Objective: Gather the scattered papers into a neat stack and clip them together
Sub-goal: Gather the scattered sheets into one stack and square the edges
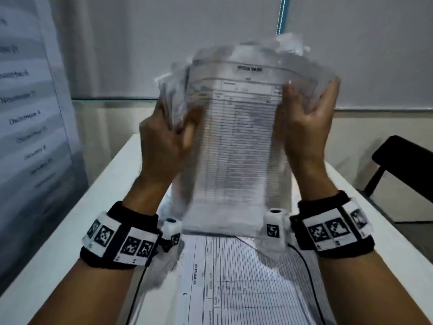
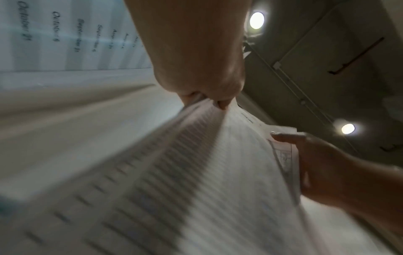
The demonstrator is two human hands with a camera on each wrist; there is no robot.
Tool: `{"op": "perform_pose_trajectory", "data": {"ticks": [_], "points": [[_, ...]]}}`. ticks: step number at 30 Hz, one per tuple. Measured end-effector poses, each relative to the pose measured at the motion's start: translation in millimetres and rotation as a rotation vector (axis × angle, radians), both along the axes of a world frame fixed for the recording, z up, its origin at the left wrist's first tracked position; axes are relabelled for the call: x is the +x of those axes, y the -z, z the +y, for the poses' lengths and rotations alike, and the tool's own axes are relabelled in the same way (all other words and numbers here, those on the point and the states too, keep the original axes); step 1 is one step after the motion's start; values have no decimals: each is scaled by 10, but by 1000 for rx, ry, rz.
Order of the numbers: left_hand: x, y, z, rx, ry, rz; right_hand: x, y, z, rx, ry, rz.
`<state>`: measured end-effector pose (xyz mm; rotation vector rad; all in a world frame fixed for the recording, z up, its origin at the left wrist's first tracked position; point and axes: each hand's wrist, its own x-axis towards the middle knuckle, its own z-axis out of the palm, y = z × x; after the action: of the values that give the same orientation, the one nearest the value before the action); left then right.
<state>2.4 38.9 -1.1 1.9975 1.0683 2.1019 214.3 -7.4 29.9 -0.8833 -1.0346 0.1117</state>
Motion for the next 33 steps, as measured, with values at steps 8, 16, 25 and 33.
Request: {"op": "perform_pose_trajectory", "data": {"ticks": [8,16,25,33], "points": [[-95,-52,105,-339,516,-358,292,161,147,-236,-509,147],[142,41,-53,-66,-44,25,-552,282,45,-55,63,-425],[-296,54,258,-612,586,-321,79,402,285,-365,-749,250],[-288,99,322,-551,617,-270,84,403,369,-297,-594,44]]}}
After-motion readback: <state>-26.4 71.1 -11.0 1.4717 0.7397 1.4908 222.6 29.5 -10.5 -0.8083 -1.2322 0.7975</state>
